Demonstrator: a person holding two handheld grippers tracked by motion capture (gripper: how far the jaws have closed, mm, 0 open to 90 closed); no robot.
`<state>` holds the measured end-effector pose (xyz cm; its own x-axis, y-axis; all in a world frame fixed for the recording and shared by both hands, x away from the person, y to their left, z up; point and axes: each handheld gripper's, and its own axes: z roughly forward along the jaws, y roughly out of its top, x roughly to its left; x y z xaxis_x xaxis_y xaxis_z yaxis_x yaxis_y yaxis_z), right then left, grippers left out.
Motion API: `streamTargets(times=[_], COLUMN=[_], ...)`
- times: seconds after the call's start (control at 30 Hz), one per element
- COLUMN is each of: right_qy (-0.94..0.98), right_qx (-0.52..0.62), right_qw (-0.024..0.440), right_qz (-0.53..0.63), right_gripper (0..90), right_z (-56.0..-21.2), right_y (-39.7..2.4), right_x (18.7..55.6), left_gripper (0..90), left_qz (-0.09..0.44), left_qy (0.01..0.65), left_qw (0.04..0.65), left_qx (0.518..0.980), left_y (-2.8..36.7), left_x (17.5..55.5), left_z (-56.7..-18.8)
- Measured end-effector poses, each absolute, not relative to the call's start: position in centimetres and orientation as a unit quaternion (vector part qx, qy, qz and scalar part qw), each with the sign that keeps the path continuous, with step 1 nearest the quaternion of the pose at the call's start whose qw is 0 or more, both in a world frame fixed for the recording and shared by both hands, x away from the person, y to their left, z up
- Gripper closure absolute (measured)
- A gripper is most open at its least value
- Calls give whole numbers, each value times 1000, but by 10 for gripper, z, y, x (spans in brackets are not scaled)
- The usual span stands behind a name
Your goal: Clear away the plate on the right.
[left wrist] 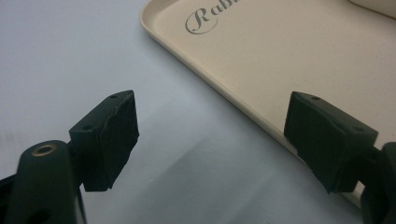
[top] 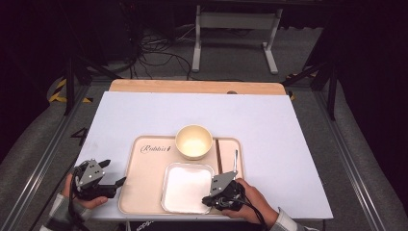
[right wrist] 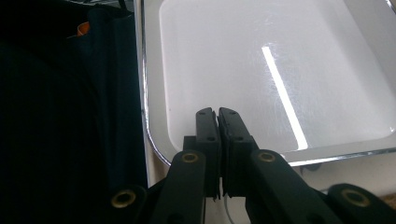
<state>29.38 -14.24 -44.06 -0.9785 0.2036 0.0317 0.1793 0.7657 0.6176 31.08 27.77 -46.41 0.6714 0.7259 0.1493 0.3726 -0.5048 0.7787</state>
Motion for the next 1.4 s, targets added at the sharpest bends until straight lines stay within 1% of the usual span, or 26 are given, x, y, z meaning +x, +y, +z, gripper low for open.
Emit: streamTargets(times=[0.23, 0.47, 0.83, 0.9, 0.93, 1.0, 1.17, 1.27, 1.4], right_qy=[940, 930, 915, 914, 909, 907, 891, 889, 880], right_qx=[103, 119, 139, 142, 152, 155, 179, 184, 205], right_qw=[20, 34, 86, 89, 103, 106, 135, 157, 168], right_qz=[324, 346, 368, 370, 375, 378, 394, 388, 395], right_gripper=[873, 856, 808, 797, 777, 766, 726, 723, 717], right_z=[-441, -435, -422, -421, -418, -416, -408, -407, -405], right_y=[-149, -159, -174, -176, -181, -184, -201, -209, -226], right_x=[293, 295, 302, 303, 305, 307, 314, 316, 321], left_gripper=[187, 187, 188, 188, 188, 188, 188, 188, 188], left_qz=[236, 235, 234, 234, 232, 232, 233, 232, 230], left_qy=[330, 330, 326, 327, 327, 326, 327, 327, 325], left_qw=[373, 374, 373, 374, 374, 375, 374, 373, 371], left_qx=[834, 834, 836, 836, 836, 836, 836, 837, 839], left_y=[278, 277, 276, 276, 276, 276, 275, 274, 273], left_x=[311, 311, 312, 312, 312, 313, 313, 314, 315], left_z=[-465, -465, -465, -465, -465, -465, -465, -465, -465])
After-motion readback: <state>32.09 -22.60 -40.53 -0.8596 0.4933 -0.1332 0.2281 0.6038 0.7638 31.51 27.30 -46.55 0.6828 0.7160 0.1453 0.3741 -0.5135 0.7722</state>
